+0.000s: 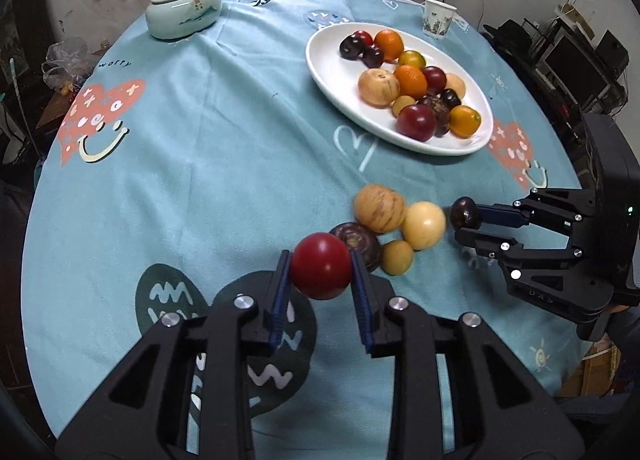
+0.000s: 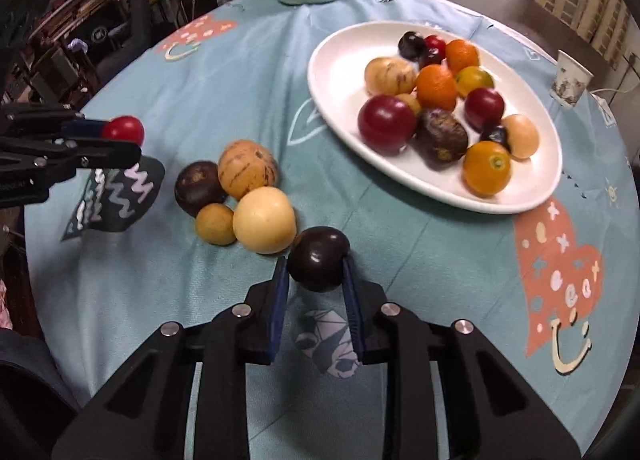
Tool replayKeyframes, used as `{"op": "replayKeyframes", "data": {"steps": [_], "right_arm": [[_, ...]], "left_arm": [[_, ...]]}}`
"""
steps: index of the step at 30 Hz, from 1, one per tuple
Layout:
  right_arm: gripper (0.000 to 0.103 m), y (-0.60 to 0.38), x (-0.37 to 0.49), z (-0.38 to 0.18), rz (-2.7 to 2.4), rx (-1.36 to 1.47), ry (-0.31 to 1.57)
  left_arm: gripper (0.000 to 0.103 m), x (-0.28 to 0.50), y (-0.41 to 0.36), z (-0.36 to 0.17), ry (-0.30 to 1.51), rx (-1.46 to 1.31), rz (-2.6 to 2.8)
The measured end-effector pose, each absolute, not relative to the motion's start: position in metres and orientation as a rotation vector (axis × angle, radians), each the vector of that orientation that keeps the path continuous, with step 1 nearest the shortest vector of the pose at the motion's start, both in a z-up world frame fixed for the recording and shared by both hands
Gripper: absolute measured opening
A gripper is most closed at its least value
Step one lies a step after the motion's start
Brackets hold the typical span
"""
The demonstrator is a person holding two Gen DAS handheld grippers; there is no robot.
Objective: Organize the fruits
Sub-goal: 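Grasp the bright red plum with the left tool while the right tool grasps a dark plum, then carry both plums onto the white plate and open both tools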
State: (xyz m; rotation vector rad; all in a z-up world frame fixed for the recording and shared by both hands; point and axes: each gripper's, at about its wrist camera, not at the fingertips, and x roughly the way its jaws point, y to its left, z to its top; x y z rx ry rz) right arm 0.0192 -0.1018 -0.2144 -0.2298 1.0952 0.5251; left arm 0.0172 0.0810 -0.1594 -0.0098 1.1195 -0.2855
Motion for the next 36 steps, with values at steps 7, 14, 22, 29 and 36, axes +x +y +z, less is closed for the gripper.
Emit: {"op": "replayKeyframes", "data": {"steps": [7,14,22,29,36], "right_arm": [[0.027,-0.127,0.0,-0.174,0.491,-0.113,0.996],[0.027,-0.138,-0.016,-0.151,0.467,-0.054,0.931],[0.027,-0.131,-0.048,-0.202,0.484,-0.042,1.083],[0.027,-0.134,-0.038,-0.198,0.476,-0.031,1.073],[0.027,-0.149,0.009,-0.158,0.433,0.002,0.947]], "left_arm": [[0.029,0.015,0.063,-0.131,1.063,0.002,-0.348],[0.029,0.014,0.041,-0.113,1.02,0.049,-0.39],[0.029,-0.009,0.026,-0.153,1.117,0.115,-0.378],[0.029,-0.001,0.019,-0.159,1.142,0.105,-0.398],[0.029,0.05,0.005,-0.115,1.026,0.092,-0.4]]}}
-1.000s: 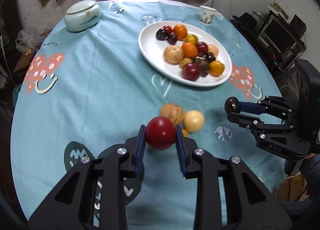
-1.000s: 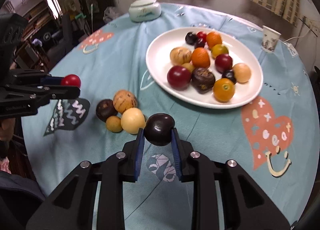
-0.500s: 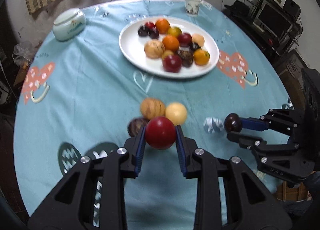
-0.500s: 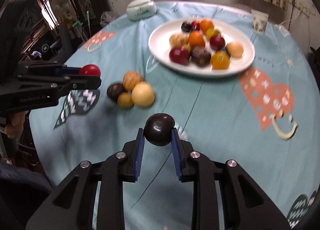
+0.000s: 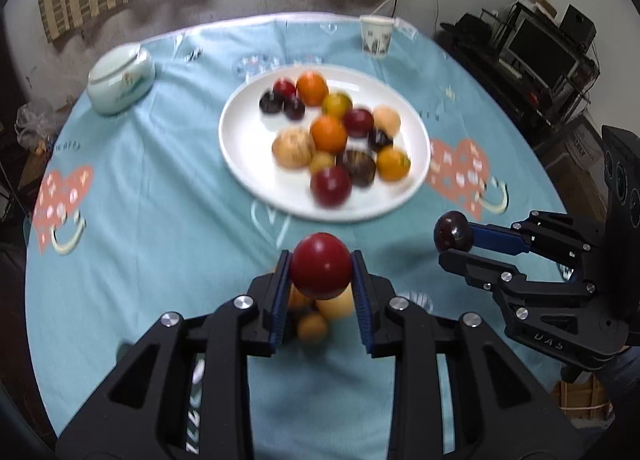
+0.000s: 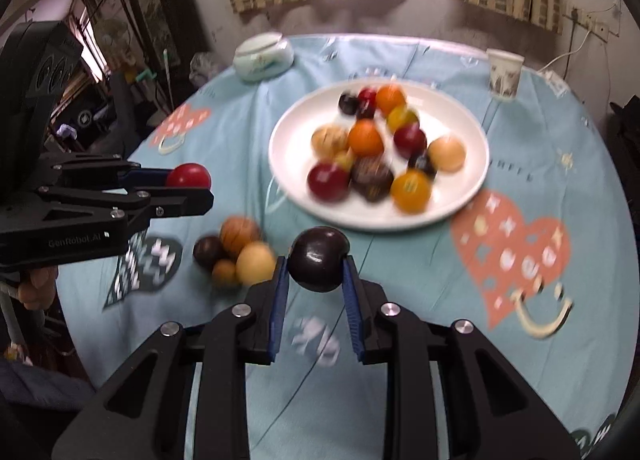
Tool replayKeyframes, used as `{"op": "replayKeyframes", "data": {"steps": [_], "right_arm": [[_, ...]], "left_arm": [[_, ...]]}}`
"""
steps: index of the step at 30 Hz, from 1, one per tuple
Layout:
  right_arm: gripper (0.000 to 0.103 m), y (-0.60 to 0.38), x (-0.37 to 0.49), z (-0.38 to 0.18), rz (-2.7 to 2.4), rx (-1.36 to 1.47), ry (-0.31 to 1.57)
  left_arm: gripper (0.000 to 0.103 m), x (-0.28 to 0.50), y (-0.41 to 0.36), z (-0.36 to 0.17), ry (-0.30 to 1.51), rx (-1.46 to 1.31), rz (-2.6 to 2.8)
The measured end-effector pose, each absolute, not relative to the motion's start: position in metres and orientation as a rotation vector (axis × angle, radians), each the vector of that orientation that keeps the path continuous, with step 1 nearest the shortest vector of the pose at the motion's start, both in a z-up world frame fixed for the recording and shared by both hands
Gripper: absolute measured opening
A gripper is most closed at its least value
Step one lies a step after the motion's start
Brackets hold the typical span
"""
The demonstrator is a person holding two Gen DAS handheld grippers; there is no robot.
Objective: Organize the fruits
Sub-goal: 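Carry both plums onto the white plate and open both tools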
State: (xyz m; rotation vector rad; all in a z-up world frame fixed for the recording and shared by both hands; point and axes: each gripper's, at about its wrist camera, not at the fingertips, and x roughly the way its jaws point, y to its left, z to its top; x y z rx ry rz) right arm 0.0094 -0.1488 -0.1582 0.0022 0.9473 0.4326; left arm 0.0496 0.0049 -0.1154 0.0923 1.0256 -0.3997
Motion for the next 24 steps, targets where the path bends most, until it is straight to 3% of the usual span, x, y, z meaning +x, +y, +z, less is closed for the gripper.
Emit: {"op": "replayKeyframes", "data": {"steps": [11,24], "right_arm": [[0.027,-0.16,0.098,-0.132,0.401,0.017,0.855],[0.027,-0.158,0.172,-0.167,0.393,0.02,0.913]], "left_arm": [[0.03,0.14,-0.032,-0.098,0.963,0.106,-0.378],[0.03,0.208,-0.041,-0.14,1.035,0.112,-0.311]]}}
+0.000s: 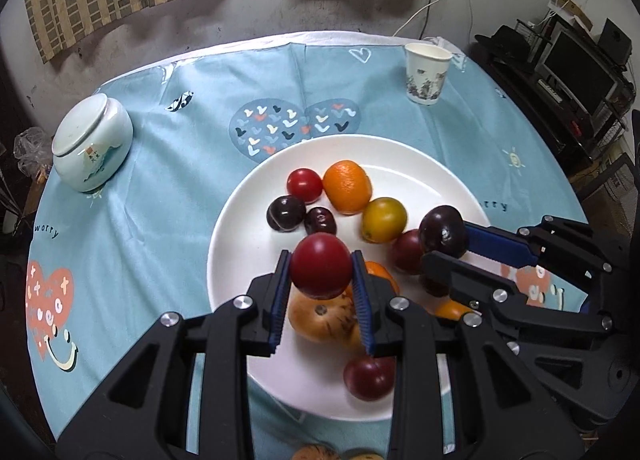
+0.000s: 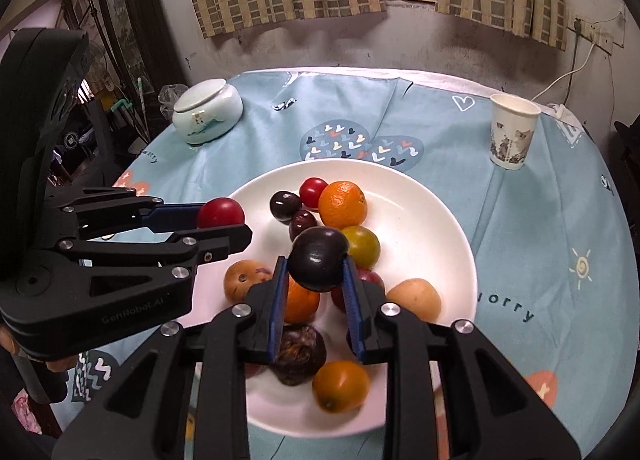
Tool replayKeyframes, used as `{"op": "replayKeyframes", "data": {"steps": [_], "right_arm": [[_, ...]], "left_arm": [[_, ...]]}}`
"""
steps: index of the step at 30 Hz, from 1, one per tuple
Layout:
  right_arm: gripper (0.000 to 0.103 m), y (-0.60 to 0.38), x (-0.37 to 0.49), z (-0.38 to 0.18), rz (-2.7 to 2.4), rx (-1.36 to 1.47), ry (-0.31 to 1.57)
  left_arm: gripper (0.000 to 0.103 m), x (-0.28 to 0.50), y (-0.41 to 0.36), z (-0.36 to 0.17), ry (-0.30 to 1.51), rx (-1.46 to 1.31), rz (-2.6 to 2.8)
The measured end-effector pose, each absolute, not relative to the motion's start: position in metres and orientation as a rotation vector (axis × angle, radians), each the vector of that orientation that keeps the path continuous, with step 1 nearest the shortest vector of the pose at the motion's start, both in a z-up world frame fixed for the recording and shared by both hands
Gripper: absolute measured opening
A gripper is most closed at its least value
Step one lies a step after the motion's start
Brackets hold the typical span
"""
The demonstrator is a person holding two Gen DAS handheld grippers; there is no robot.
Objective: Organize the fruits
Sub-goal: 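Carry both plums onto the white plate and open both tools, then move both tools back over the remaining fruit cluster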
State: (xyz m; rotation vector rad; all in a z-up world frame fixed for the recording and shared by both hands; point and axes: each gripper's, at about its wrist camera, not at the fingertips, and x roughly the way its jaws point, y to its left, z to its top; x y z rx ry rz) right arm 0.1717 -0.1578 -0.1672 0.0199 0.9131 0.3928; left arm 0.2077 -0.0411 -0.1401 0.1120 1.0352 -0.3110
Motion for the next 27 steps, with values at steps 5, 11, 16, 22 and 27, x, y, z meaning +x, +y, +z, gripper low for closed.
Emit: {"op": "replayKeyframes", "data": {"steps": [5,11,16,22,27], "right_arm": [[0.027,-0.156,0.189,-0.184,0.393,0.012,0.941],[0.033,-0.154,0.196,-0.192,0.37,-0.034,0.966],[0.063,-0.168,0.189,-0.187,0.34,0.006,0.935],[0.063,-0.178,0.162,-0.176,0.338,0.051,0.939],[0.063,-0.178,0.117,-0.175,0.35,0.102,0.967]], "left_arm": [[0.03,0.22,-0.039,-0.154,1.057,0.115,-0.295],[0.045,0.228,-0.036,-0.163,1.077,0.109,-0.273],[0.06,0.227,-0.027,-0.158,1.074,0.077,-0.245],[0.071,0.207,-0.017,-0.141,1.038,0.067,-0.225],[0.081,0.174,-0.01,-0.12,0.994,0.077,-0.208]]}}
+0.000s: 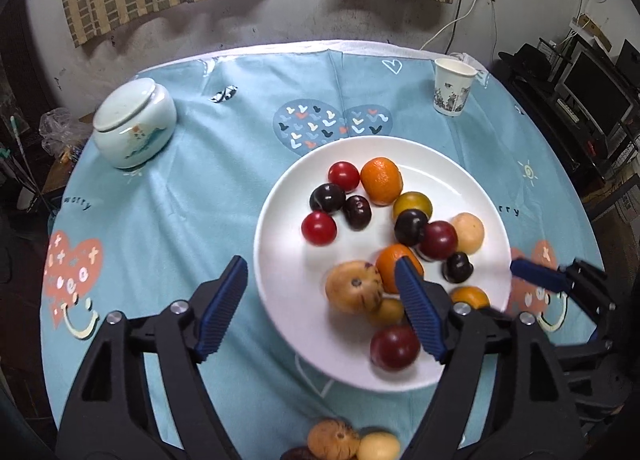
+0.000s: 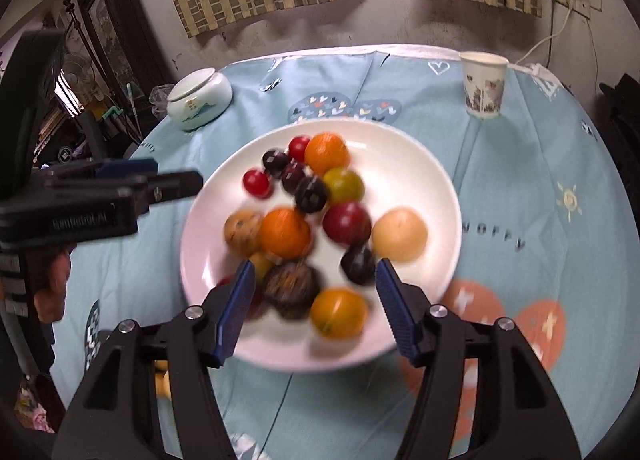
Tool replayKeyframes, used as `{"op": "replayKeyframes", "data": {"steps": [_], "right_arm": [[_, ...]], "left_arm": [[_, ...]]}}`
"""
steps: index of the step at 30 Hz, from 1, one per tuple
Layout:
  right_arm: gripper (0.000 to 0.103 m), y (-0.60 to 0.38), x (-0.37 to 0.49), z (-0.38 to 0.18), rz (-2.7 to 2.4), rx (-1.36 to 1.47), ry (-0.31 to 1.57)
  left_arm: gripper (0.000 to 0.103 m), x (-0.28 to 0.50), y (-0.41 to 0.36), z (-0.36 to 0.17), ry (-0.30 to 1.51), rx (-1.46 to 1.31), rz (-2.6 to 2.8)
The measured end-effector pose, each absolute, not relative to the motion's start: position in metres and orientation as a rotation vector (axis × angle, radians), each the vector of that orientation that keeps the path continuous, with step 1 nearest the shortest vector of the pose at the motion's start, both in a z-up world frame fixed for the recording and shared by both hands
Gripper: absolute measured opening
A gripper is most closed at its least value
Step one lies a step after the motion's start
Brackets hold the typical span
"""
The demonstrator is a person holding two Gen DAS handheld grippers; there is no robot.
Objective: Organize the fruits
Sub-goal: 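Move both tools back over the remaining fruit cluster, then grasp the small tan fruit with the left tool while the right tool grasps the pale yellow fruit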
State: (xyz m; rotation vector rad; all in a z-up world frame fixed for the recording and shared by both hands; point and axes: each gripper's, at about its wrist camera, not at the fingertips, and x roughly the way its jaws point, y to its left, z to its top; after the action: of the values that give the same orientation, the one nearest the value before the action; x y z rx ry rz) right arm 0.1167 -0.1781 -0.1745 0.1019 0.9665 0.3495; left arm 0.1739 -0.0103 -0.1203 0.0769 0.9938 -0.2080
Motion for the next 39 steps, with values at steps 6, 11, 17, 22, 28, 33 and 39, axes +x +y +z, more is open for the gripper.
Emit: {"op": "replayKeyframes", "data": {"steps": [6,11,17,22,28,33,39], "right_arm": [[0.064,-0.163,0.043,-0.185,0.372,0.09,1.02],[0.064,-0.146,-0.014,-0.212,0.404,0.046,1.102],[0.064,-0.118,-0.04,-0.221,0.437,-0.056,1.091],[0.064,-0.097,-0.017,-0.221,0.47,-0.138,1.053],[0.064,-0.078,0.024,-0.229,0.543,-0.099,1.088],[0.037,-0.071,0.021,-0.224,0.598,-0.135,1.085],[0.035,-0.106,0.0,-0.218,0.584,-0.083,1.091]], "left_arm": [[0.088,0.099,0.016,-0.119,0.973,0.071,-0.18],[0.088,0.033,0.055,-0.151,1.09,0.036,-0.155],[0.088,-0.022,0.075,-0.189,1.21,0.017,-0.14],[0.088,-0.05,0.084,-0.183,1.195,0.023,-0.133],[0.088,-0.065,0.097,-0.173,1.181,0.001,-0.095],[0.088,-0.062,0.09,-0.171,1.179,-0.015,-0.132],[0.086,-0.031,0.046,-0.181,1.187,-0.014,-0.198]]}}
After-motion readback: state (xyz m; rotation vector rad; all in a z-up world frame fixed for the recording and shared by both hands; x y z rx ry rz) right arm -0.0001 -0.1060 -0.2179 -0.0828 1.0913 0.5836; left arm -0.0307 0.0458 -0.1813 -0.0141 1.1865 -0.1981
